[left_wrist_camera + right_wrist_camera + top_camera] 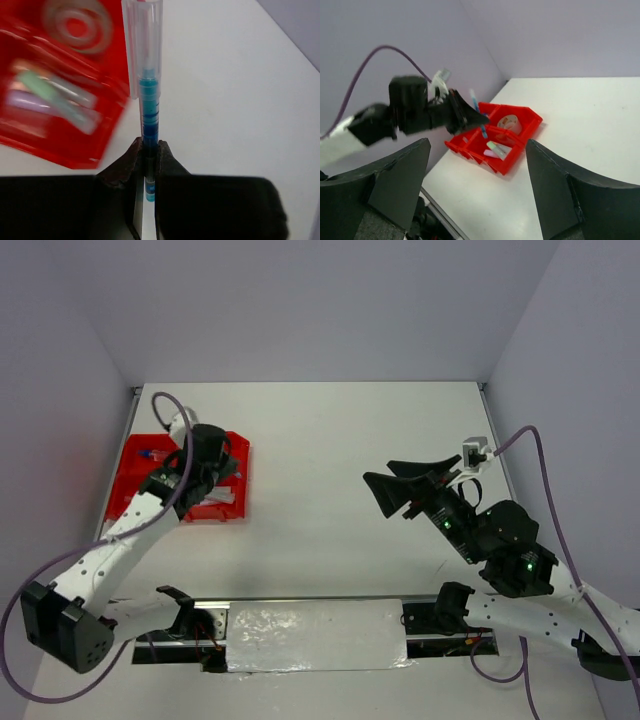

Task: Sort the stationery into containers
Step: Place the pen in the storage box.

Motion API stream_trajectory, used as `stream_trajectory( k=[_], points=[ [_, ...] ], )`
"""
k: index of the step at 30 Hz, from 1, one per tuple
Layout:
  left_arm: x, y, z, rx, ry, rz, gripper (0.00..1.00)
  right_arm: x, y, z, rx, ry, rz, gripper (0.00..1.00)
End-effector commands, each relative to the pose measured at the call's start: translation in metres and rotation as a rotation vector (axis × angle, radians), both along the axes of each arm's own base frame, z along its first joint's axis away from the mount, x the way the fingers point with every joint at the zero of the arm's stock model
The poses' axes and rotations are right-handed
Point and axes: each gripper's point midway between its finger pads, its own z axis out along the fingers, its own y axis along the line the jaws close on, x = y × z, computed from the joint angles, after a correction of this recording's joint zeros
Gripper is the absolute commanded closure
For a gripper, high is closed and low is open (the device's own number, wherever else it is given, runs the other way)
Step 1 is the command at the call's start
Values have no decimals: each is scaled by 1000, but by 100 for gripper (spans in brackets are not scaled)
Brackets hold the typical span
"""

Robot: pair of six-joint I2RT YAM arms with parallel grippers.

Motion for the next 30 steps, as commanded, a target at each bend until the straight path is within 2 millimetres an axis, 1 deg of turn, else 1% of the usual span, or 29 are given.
stream_trajectory(
  k=[1,2,4,5,6,7,9,10,12,13,14,15,16,18,19,20,21,23,24,25,27,28,30],
  points=[
    [-17,89,-20,86,210,377,100,2,1,-29,-64,58,-7,15],
    [-15,114,-18,100,215,450,100,1,1,-31,-67,58,0,15],
    [-17,139,-17,94,240,525,100,0,3,-40,-88,68,5,15],
    [-18,162,-18,83,252,580,100,0,4,-43,-95,71,9,15],
    [-22,174,-24,86,275,619,100,0,5,-47,-105,76,12,15],
    [-26,200,-27,69,287,707,100,0,7,-49,-109,78,17,15],
    [-26,211,-37,59,320,697,100,-1,12,-53,-116,77,39,15],
    [-32,226,-46,53,359,737,100,-2,14,-55,-123,78,48,15],
    [-33,236,-55,33,389,743,100,-3,19,-56,-134,78,67,15],
    [-36,249,-62,31,414,772,100,-3,20,-57,-138,81,69,15],
    [-36,251,-67,15,428,769,100,-3,22,-56,-140,83,77,15],
    [-36,253,-76,7,455,760,100,-5,23,-57,-143,86,88,15],
    [-36,258,-80,12,466,751,100,-5,24,-57,-140,86,90,14],
    [-32,261,-85,21,483,741,100,-5,25,-59,-130,87,96,14],
    [-32,263,-94,28,518,741,100,-5,26,-60,-127,89,96,14],
    [-31,266,-97,29,524,739,100,-4,28,-64,-130,94,98,14],
    [-29,265,-104,21,545,725,99,-5,29,-66,-131,99,103,14],
    [-26,268,-109,13,555,710,98,-4,34,-70,-143,108,114,14],
    [-26,270,-112,14,567,711,96,-4,36,-72,-146,114,117,14],
    [-26,270,-115,12,571,708,91,-5,38,-74,-152,119,123,14],
    [-22,270,-120,-1,561,693,87,-4,43,-77,-158,126,136,14],
    [-22,272,-122,-6,556,693,82,-4,45,-78,-160,128,141,14],
    [-22,277,-127,-10,554,701,80,-6,48,-80,-154,131,157,14]
  ],
)
